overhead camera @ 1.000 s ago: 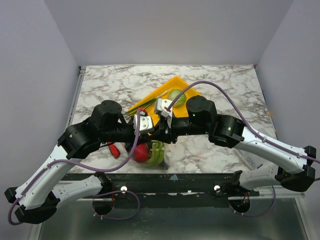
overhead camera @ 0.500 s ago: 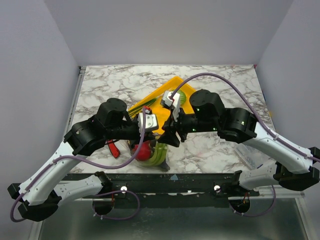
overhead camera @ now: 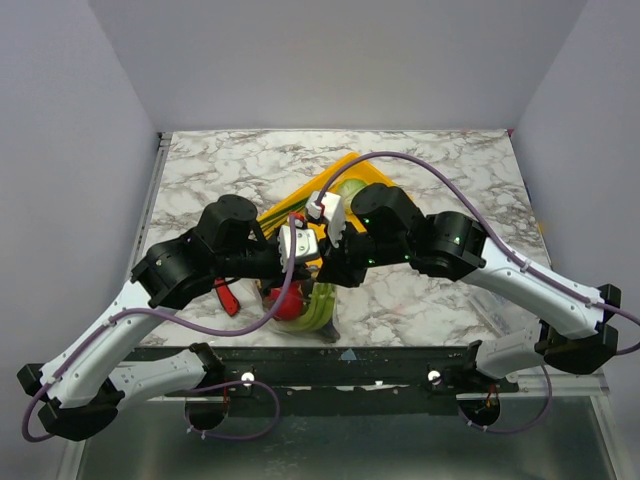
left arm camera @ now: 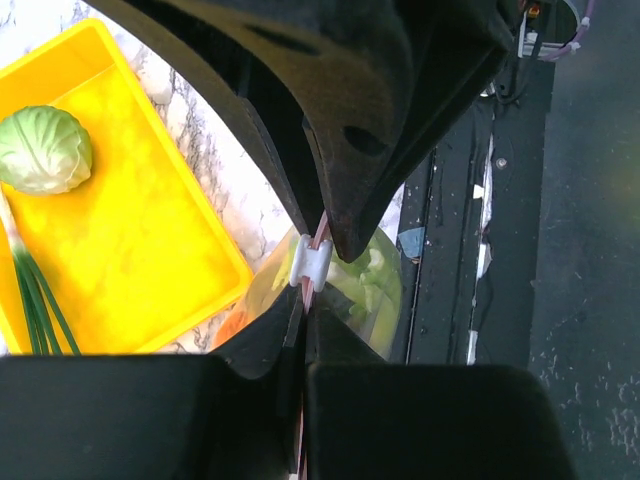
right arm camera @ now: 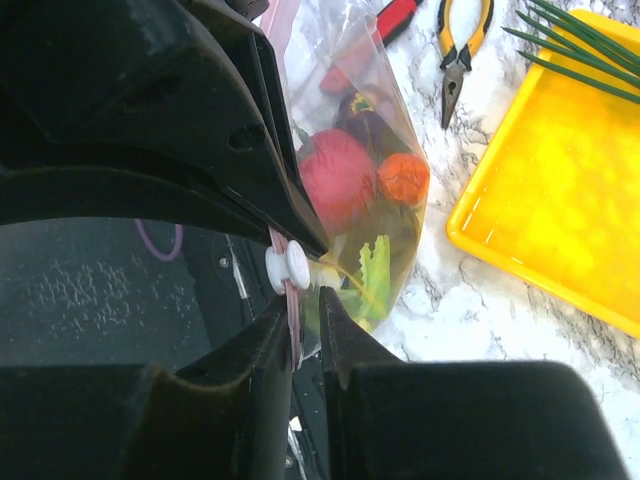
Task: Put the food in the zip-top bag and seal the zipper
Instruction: Zip the zipper food storage bag at the center of the board.
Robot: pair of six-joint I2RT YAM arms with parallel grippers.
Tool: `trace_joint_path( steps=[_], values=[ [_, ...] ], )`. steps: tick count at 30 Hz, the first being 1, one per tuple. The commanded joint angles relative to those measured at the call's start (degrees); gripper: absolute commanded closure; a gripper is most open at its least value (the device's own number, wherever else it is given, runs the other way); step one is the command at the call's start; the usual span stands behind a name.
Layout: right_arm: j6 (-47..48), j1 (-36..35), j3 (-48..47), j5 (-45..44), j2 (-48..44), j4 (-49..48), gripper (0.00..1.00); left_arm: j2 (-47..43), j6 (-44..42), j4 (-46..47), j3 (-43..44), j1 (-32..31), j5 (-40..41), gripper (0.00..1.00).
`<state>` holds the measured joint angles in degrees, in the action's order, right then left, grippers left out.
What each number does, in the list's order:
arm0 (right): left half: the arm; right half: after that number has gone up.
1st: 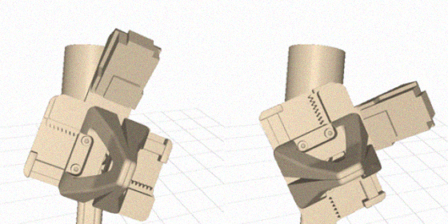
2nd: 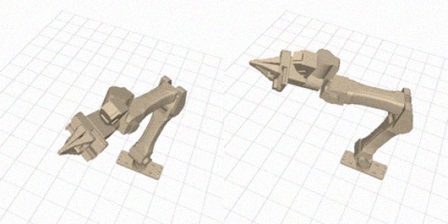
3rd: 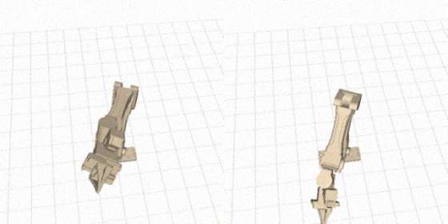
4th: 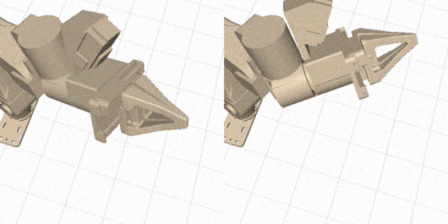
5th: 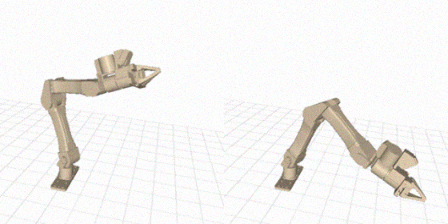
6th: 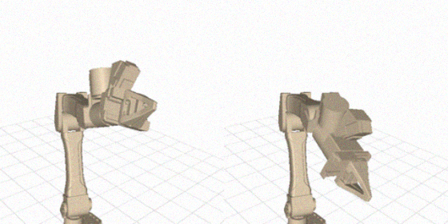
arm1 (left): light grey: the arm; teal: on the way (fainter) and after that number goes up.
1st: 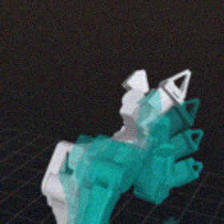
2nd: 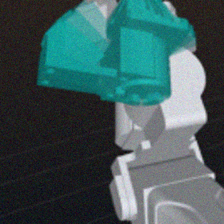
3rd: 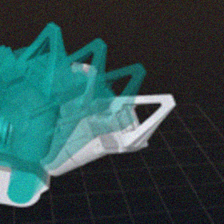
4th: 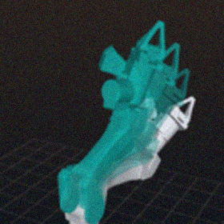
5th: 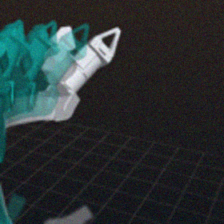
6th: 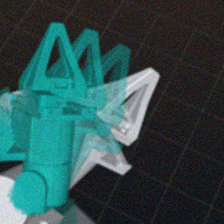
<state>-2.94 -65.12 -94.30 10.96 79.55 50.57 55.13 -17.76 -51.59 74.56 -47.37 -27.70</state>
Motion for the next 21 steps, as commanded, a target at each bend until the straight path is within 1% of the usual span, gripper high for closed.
trace_joint_path(
  steps=[1,3,5,7,8,9,11,13,15,19,21],
  values=[
    [0.76,0.08,1.18,-1.38,-1.01,-1.19,0.85,0.03,-1.05,0.48,1.72,-0.17,-1.30,1.00],
    [0.99,0.08,1.19,-1.98,-0.79,-0.99,0.90,-0.02,-1.05,0.45,1.72,-0.17,-1.46,1.00],
    [1.31,0.07,1.24,-2.39,-0.58,-0.92,1.00,0.28,-0.91,0.07,2.02,-0.17,-1.88,1.00],
    [1.68,0.07,1.61,-2.33,-0.75,-1.13,1.00,0.71,-0.74,-0.79,2.66,-0.20,-2.74,1.00],
    [1.54,0.08,2.03,-2.47,-0.94,-1.57,1.00,0.93,-0.36,-0.88,2.99,-0.20,-3.07,0.96],
    [1.68,0.02,2.35,-2.45,-1.13,-1.80,1.00,1.02,0.26,-0.73,3.16,-0.16,-3.47,0.88],
    [2.05,0.04,2.90,-2.66,-1.40,-2.44,1.00,1.29,1.24,-0.37,3.43,0.06,-5.13,0.74],
    [2.15,0.07,3.66,-2.86,-1.89,-3.30,1.00,1.66,2.42,0.20,3.87,0.22,-6.33,0.65],
    [2.15,0.04,4.29,-2.69,-2.11,-4.01,1.00,1.98,3.20,0.65,4.20,0.42,-6.77,0.63],
    [2.02,0.01,4.76,-2.63,-2.13,-3.90,1.00,2.14,4.18,1.38,4.62,0.68,-6.71,0.62],
    [1.94,0.04,4.88,-2.51,-2.19,-3.72,1.00,1.96,4.55,2.04,4.62,0.73,-6.20,0.67]
  ],
)
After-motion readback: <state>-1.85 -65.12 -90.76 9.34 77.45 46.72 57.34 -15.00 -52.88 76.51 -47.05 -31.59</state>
